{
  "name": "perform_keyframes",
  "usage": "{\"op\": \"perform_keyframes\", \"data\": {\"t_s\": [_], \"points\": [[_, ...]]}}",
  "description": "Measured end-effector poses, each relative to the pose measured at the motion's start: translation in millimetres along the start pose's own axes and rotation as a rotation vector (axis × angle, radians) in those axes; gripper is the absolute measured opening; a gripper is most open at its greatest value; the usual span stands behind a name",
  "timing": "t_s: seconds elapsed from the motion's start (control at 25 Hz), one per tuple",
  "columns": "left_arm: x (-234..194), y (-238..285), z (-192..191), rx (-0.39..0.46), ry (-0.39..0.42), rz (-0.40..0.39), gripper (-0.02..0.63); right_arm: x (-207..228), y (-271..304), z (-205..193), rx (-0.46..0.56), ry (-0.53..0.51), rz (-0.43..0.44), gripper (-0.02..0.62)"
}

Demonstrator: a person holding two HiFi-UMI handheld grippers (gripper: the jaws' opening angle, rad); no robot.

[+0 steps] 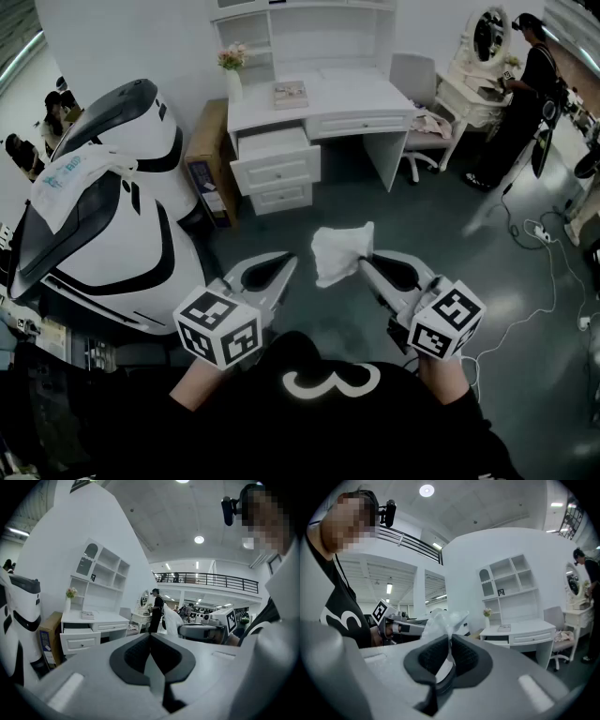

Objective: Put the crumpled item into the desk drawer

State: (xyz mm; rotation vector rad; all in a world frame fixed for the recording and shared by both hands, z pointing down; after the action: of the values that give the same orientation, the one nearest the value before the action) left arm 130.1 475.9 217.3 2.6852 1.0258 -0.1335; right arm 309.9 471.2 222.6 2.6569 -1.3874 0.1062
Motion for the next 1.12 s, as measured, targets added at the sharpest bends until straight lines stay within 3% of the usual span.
{"op": "perform_keyframes", "data": {"t_s": [0.76,1.12], "points": [[-2,2,10,0.021,0.026,0.003,0.011,7,-1,5,0.059,0.041,-0.018,0.026],[-34,12,11,0.018,0.011,0.034,0.011,31,31,4,0.053,0.055,-0.019,0.028]]}}
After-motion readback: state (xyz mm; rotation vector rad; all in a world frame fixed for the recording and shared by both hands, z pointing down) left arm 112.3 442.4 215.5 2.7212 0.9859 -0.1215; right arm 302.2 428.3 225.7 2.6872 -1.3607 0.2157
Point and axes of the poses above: the fingertips, and each gripper's own axes: y forward along the fingers, x to its right, z out of its top, the point moved 5 cm from there along -y, backward along the fingers, and after that the axes turned 2 degrees about -x, right-handed, at the moved point
